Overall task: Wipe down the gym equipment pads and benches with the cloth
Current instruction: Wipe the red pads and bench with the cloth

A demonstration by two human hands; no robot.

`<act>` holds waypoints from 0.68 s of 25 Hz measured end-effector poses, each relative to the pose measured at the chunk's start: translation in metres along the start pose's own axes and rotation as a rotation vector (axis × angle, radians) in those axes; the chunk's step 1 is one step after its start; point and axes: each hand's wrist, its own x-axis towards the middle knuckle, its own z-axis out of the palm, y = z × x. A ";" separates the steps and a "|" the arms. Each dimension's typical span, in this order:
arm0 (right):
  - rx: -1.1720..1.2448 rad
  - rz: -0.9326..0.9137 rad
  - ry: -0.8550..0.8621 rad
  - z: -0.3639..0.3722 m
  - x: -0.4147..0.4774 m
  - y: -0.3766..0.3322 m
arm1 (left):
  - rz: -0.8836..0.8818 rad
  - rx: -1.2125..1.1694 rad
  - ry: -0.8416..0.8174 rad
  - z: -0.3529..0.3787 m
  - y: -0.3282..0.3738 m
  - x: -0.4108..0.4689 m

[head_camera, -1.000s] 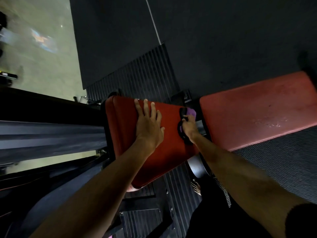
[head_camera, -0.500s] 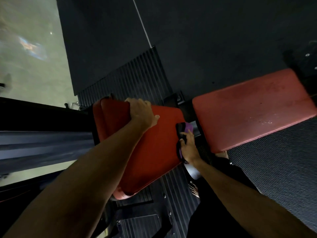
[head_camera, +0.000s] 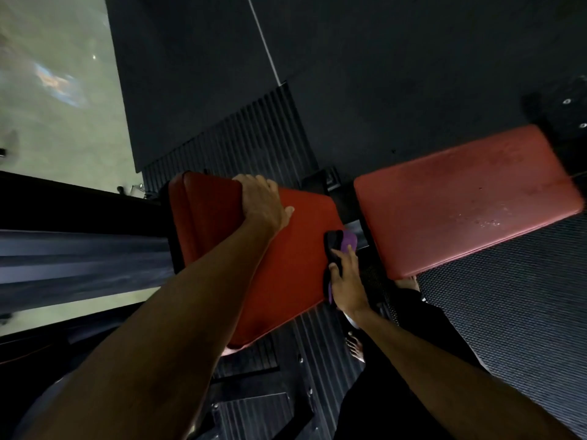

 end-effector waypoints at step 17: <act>0.037 0.131 0.041 0.005 0.004 0.014 | 0.023 -0.006 -0.040 -0.001 0.008 0.003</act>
